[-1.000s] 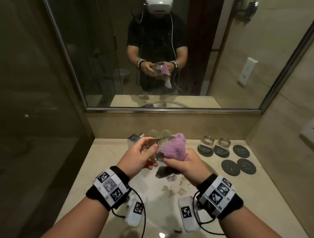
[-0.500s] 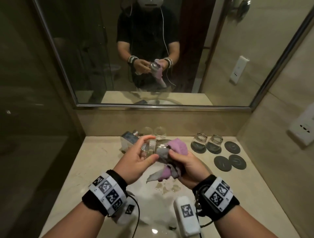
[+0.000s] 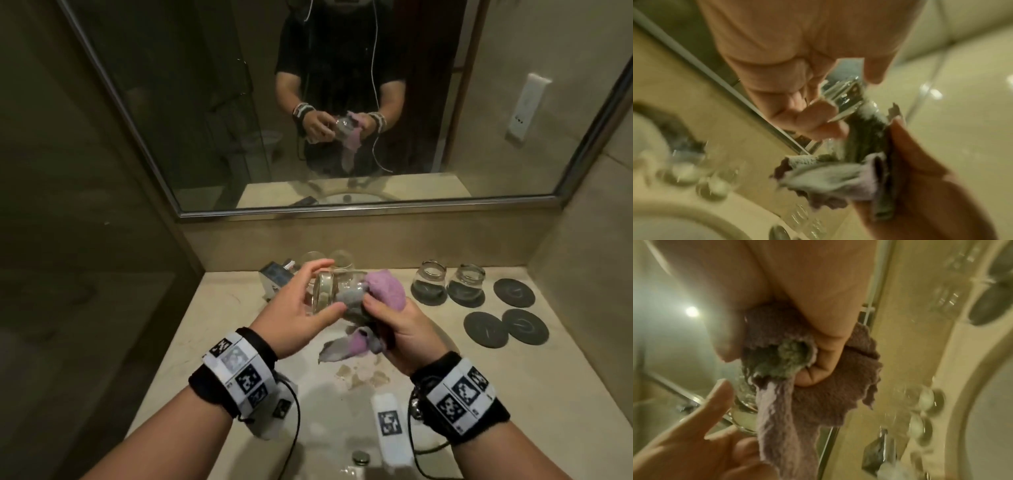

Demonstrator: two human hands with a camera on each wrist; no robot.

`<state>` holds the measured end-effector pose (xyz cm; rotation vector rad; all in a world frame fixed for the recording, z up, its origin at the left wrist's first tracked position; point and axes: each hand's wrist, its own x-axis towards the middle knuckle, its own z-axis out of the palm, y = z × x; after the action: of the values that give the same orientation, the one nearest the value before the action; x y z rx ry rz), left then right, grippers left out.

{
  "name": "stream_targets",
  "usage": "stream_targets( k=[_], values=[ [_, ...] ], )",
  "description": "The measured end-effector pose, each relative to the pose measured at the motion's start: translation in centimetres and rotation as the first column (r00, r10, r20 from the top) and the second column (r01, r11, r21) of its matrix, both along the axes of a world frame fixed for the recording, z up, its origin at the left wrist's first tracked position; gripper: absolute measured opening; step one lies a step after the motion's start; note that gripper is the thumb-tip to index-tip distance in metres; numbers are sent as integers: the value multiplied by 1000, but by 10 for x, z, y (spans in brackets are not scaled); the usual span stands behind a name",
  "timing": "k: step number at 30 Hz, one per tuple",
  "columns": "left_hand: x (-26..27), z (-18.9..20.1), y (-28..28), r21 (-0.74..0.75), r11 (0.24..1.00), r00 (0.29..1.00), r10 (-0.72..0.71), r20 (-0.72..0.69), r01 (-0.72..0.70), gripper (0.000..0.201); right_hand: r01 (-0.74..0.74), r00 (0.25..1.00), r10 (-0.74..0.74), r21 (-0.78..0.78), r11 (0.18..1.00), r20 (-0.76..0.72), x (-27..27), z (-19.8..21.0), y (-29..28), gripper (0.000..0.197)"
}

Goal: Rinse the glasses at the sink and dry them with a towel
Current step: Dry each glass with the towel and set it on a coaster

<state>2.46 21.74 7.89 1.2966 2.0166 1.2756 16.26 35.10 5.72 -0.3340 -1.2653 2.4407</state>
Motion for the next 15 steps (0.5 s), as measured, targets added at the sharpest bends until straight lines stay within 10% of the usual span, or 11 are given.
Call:
stream_targets(
  k=[3, 9, 15],
  values=[
    [7, 1, 5, -76, 990, 891, 138, 432, -116, 47, 30, 998, -42, 204, 979, 52, 0, -3, -1, 37],
    [7, 7, -6, -11, 1000, 999, -26, -48, 26, 55, -46, 998, 36, -175, 984, -56, -3, -6, -3, 36],
    [9, 12, 3, -49, 991, 942, 133, 308, -124, 39, 18, 999, -18, -4, 1000, 45, -5, 3, -10, 31]
  ],
)
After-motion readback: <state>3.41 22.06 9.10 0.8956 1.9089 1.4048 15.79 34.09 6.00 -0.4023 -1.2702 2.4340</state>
